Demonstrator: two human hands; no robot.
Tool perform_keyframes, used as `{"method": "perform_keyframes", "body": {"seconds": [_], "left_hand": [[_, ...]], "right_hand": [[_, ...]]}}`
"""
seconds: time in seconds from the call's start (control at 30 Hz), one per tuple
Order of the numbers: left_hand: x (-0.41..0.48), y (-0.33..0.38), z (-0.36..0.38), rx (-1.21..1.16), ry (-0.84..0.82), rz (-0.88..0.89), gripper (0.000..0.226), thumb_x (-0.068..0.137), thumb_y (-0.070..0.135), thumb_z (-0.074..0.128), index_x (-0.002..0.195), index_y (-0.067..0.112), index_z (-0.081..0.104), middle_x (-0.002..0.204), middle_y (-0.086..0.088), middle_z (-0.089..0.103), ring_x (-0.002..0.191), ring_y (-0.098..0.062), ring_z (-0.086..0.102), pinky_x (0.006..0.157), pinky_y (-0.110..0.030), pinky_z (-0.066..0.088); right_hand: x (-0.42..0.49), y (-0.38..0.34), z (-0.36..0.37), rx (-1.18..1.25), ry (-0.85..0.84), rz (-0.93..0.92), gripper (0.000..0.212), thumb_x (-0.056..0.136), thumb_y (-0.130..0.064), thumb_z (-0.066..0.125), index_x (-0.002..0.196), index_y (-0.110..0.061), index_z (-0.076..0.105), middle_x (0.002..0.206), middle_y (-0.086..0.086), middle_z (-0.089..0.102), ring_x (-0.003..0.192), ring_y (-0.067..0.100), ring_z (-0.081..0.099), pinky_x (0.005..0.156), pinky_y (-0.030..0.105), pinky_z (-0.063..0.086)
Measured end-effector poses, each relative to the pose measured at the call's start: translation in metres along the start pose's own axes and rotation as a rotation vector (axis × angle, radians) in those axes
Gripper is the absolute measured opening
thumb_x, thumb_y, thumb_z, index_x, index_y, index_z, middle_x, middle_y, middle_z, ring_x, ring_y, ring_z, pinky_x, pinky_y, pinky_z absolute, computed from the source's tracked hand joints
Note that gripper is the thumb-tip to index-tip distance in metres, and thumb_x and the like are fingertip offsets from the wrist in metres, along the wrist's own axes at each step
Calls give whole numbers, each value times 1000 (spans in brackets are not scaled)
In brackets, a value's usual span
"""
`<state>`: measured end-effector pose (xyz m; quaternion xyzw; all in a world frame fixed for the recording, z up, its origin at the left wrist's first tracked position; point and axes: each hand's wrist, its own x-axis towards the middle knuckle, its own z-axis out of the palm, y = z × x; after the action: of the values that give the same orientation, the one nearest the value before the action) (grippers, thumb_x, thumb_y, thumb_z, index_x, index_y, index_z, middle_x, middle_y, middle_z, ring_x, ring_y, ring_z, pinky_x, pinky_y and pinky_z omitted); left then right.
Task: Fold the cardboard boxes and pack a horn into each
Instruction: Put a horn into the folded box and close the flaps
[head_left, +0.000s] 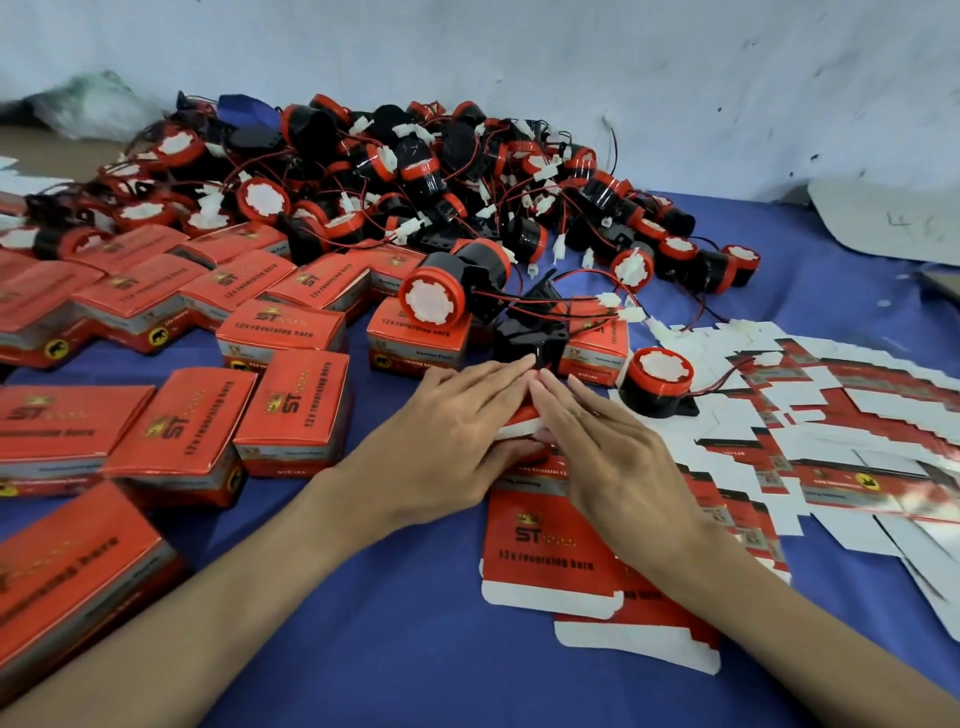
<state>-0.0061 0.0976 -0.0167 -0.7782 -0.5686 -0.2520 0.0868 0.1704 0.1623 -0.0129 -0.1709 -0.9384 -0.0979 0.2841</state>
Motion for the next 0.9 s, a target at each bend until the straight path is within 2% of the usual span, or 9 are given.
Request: {"method": "perform_keyframes", "body": {"seconds": [0.07,0.17,0.27,0.33,0.43,0.5,0.6,0.77,0.9], "left_hand": [[-2,-2,3,-102,51,-33,57,93,39,42,135,1,51,142,-9,50,129,-25,49,97,-49,46],[-2,-5,7,-243,91,-109,58,92,46,46,136,8,51,142,1,50,131,-16,45,105,-46,42],[-1,-8,7,-278,75,-133,60,90,49,48,137,12,51,141,5,50,129,-13,45,108,-36,39],[-1,-9,6,-286,69,-142,61,89,51,50,137,14,51,141,6,50,128,-12,45,107,-31,37],[0,-7,6,-306,65,-153,59,87,47,59,135,13,53,140,6,51,127,-14,47,106,-28,36],[1,-5,5,-317,76,-159,57,85,42,63,133,12,55,138,4,53,125,-16,49,105,-30,39],[3,-2,5,-326,103,-160,54,83,38,65,129,11,59,135,3,57,122,-18,53,104,-32,41],[3,-1,4,-384,138,-165,49,81,35,69,124,12,64,131,4,60,117,-17,56,101,-34,44],[3,-3,5,-412,145,-162,46,80,34,71,120,12,66,129,6,60,115,-15,56,98,-35,46]], "right_hand": [[4,0,2,168,122,86,47,65,16,74,111,9,65,113,21,65,107,32,64,93,43,52],[10,4,-5,541,230,336,20,78,2,72,98,-2,73,106,8,70,106,14,65,93,25,50],[13,13,-11,608,215,408,17,76,-7,73,93,-9,75,97,2,72,96,4,66,86,13,49],[13,15,-11,647,208,419,17,76,-13,72,93,-12,75,89,-2,72,87,3,66,78,12,49],[11,13,-7,778,216,456,20,75,-15,71,95,-13,73,85,-4,72,81,2,67,75,14,50],[11,13,-5,801,230,445,20,75,-13,71,95,-14,72,84,-5,71,79,2,67,74,13,49],[10,11,-2,686,259,326,18,77,-3,72,94,-10,73,80,-1,70,76,4,64,73,14,48],[10,15,1,522,271,152,12,76,8,71,86,2,73,71,13,65,67,24,60,65,33,48],[11,20,3,495,228,65,4,77,3,70,80,4,73,71,14,64,66,29,59,63,38,46]]}}
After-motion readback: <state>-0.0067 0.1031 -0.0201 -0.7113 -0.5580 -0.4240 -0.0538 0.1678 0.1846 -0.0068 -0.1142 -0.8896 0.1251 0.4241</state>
